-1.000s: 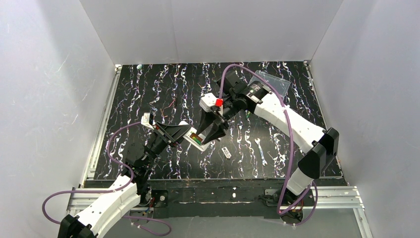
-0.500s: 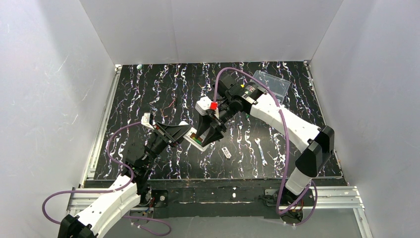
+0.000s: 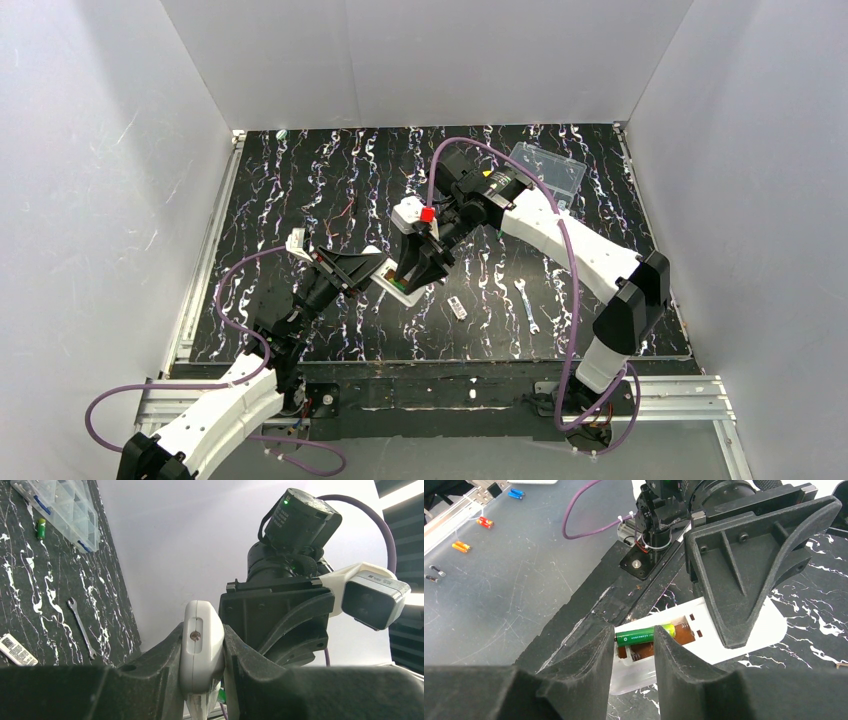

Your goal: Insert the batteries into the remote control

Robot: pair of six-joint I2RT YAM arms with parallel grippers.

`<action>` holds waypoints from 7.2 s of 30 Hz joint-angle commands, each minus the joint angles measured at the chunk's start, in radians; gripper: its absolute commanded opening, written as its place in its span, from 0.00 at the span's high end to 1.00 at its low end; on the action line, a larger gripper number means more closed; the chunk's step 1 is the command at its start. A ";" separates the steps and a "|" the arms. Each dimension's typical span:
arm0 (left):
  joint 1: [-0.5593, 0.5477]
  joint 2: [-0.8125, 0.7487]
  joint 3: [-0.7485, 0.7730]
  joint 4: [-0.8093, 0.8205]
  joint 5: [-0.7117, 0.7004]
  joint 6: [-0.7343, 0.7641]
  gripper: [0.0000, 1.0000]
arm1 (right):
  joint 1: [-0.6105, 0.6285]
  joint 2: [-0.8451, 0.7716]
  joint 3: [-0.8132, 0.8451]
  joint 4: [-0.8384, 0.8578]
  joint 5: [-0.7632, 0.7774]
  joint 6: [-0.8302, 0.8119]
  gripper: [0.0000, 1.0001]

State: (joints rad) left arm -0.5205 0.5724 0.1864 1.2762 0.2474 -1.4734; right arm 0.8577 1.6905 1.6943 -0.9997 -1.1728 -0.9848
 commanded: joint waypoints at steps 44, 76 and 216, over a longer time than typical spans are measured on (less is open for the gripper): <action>0.000 -0.026 0.032 0.162 -0.059 -0.011 1.00 | 0.040 0.046 0.044 0.016 0.073 0.019 0.62; 0.001 -0.082 -0.026 0.105 -0.070 0.025 1.00 | 0.010 -0.425 -0.465 0.825 0.374 0.695 0.45; 0.001 -0.215 0.055 -0.169 0.022 -0.057 1.00 | 0.147 -0.003 -0.025 0.096 0.225 0.156 0.75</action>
State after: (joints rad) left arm -0.5201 0.3759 0.1749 0.9630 0.2951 -1.5066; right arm 0.9890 1.6604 1.6409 -0.9215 -0.9661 -0.8471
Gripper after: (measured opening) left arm 0.258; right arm 0.267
